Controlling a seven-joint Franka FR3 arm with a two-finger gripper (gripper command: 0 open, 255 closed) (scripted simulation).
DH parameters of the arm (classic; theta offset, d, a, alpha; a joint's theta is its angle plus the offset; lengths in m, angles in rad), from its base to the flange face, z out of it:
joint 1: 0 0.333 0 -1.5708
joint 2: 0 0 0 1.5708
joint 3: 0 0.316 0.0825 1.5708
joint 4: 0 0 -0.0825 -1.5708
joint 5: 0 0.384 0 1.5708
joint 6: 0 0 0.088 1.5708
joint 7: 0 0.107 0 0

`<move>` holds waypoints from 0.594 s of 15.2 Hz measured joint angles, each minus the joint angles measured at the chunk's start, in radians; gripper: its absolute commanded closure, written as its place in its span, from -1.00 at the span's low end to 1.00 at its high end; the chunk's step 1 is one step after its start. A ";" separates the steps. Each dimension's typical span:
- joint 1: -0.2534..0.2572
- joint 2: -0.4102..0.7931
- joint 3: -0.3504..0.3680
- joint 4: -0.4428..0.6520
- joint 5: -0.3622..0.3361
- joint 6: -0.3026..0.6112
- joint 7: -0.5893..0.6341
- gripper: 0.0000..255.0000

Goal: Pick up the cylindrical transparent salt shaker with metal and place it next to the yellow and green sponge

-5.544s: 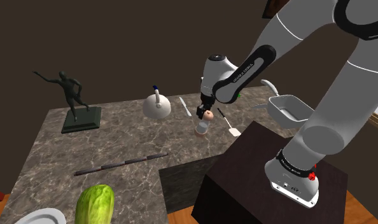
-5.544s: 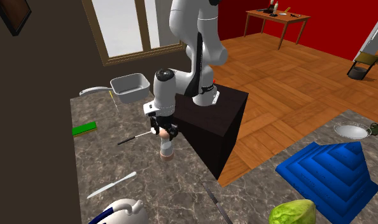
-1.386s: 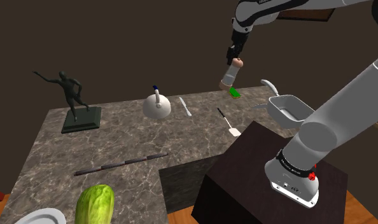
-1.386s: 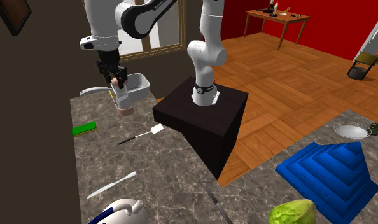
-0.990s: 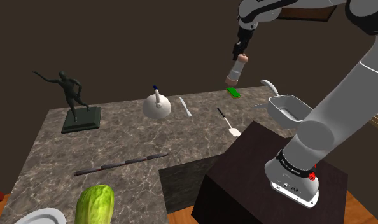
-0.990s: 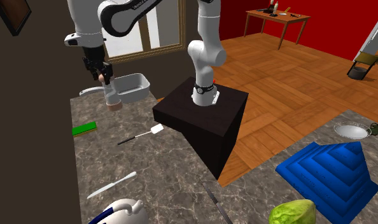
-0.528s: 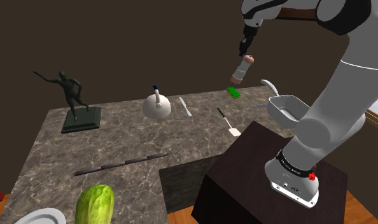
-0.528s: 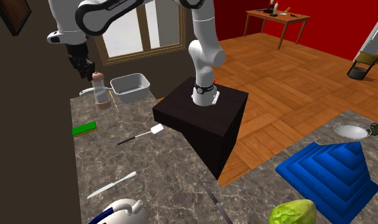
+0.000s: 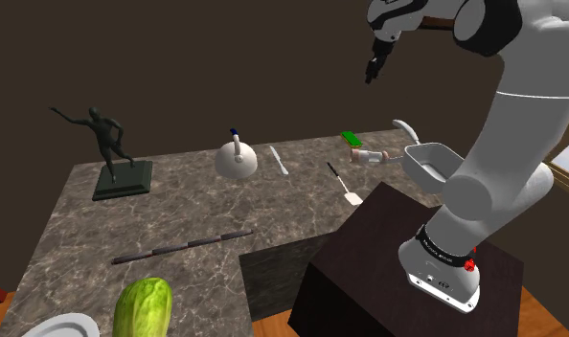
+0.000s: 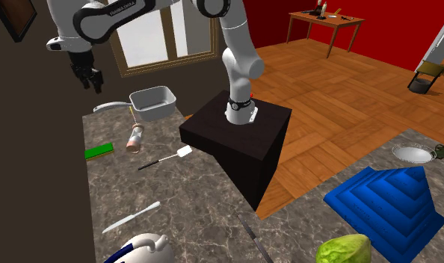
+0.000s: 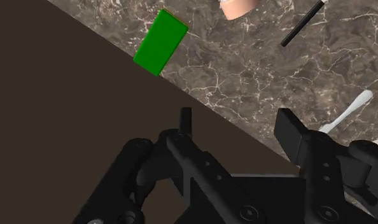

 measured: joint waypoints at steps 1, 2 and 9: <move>0.005 -0.024 -0.002 -0.055 -0.013 0.040 -0.002 -1.00; 0.008 -0.038 -0.004 -0.103 -0.023 0.086 -0.007 -1.00; 0.033 -0.135 -0.021 -0.479 -0.130 0.454 0.000 -1.00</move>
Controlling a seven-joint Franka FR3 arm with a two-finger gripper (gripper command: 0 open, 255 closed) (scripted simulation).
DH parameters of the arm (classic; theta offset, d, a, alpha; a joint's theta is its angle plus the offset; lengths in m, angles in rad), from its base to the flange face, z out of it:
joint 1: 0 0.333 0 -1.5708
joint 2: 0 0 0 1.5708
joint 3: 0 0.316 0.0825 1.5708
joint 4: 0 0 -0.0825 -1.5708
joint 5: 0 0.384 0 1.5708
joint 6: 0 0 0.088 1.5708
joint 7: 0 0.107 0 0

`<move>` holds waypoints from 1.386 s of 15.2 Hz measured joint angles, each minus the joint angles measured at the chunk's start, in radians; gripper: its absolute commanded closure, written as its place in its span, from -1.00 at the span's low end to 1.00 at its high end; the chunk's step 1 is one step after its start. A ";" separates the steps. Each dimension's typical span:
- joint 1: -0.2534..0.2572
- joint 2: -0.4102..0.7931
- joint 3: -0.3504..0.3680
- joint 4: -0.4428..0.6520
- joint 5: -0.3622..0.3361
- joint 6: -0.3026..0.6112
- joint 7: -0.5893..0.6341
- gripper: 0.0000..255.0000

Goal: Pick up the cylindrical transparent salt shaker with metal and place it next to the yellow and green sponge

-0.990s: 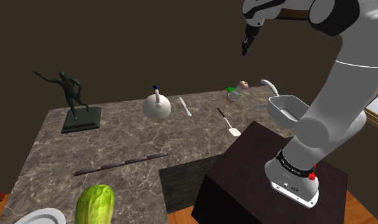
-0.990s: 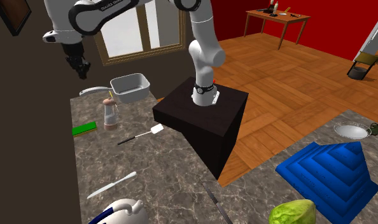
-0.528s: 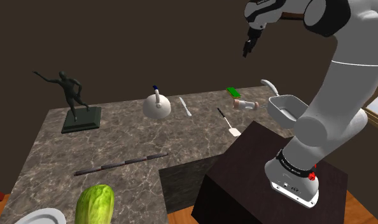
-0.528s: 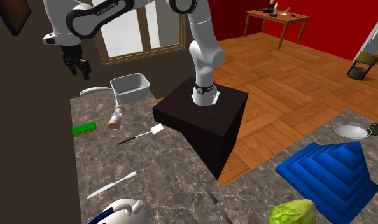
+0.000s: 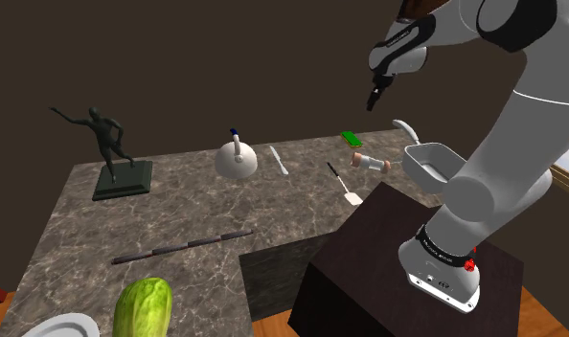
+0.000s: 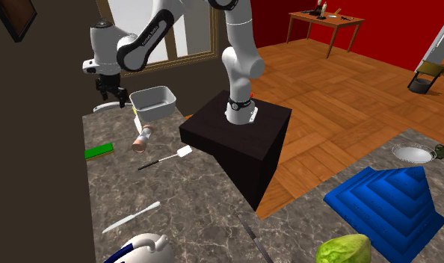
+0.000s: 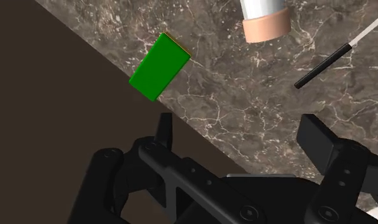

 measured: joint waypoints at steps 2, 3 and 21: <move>0.000 -0.001 -0.008 -0.082 -0.031 0.107 0.002 -1.00; 0.001 0.003 -0.013 -0.123 -0.048 0.164 0.008 -1.00; -0.064 0.259 -0.029 -0.272 -0.151 0.678 0.022 -1.00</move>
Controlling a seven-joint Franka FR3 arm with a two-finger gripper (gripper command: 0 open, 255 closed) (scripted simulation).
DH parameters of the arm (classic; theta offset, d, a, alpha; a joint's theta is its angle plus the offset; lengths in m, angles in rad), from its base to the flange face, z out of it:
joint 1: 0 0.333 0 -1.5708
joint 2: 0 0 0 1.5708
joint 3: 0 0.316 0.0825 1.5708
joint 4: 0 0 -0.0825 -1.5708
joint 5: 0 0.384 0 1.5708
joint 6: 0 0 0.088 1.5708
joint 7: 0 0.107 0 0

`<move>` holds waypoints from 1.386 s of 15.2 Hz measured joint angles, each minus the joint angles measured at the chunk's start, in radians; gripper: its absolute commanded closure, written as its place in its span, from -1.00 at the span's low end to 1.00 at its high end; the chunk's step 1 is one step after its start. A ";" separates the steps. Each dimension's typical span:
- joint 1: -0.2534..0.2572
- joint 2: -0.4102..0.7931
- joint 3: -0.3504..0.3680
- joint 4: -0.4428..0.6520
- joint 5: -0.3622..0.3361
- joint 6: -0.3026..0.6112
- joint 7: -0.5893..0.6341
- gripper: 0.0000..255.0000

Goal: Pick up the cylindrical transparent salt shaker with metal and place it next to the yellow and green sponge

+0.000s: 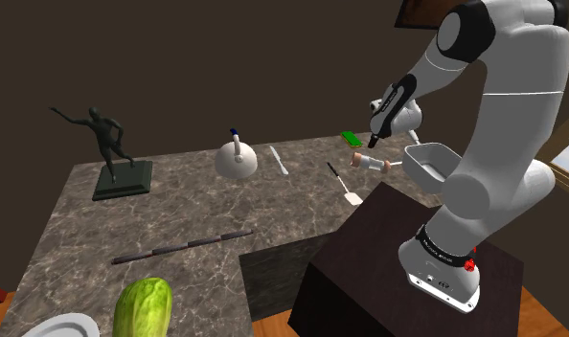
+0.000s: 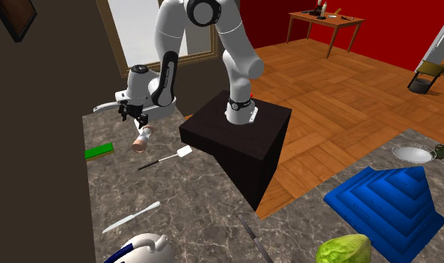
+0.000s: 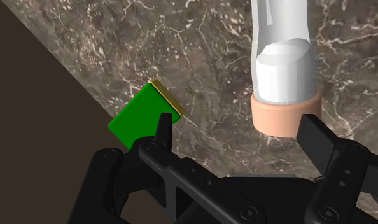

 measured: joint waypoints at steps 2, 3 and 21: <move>-0.001 0.001 0.001 0.001 0.000 0.001 0.000 -1.00; -0.001 0.001 0.001 0.001 0.000 0.001 0.000 -1.00; -0.508 0.090 0.407 -0.052 -0.022 0.142 -0.156 -1.00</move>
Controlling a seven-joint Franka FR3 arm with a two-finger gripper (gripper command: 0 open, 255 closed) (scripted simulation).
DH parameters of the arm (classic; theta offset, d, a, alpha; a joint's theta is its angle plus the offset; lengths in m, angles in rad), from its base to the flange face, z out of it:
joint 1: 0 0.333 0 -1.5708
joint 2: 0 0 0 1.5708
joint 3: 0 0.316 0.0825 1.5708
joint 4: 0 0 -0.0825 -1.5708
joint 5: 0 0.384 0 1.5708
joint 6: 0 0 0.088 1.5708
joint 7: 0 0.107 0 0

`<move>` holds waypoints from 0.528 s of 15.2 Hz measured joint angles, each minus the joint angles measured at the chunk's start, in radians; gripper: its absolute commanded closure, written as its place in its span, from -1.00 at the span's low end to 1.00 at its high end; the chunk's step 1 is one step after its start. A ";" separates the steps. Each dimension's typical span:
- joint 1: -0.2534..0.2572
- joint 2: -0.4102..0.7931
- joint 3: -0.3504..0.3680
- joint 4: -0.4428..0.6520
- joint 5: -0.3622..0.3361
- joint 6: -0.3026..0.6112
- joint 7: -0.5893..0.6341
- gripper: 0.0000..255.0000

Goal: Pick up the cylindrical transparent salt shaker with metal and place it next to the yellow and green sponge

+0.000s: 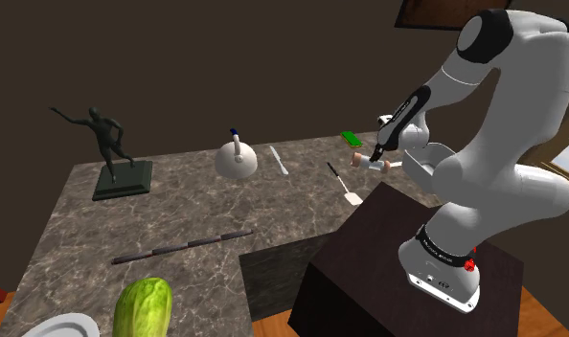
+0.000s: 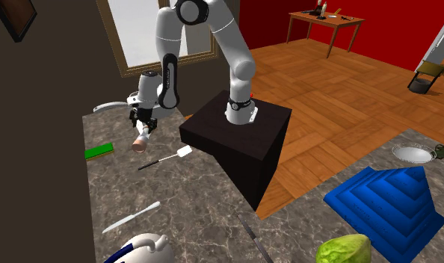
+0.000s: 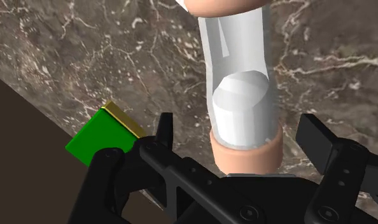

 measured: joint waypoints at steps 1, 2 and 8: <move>-0.093 0.026 0.067 -0.004 -0.024 0.016 -0.020 -1.00; -0.145 0.049 0.103 0.000 -0.040 0.027 -0.029 -1.00; -0.153 0.157 0.107 0.068 -0.045 0.063 -0.041 -1.00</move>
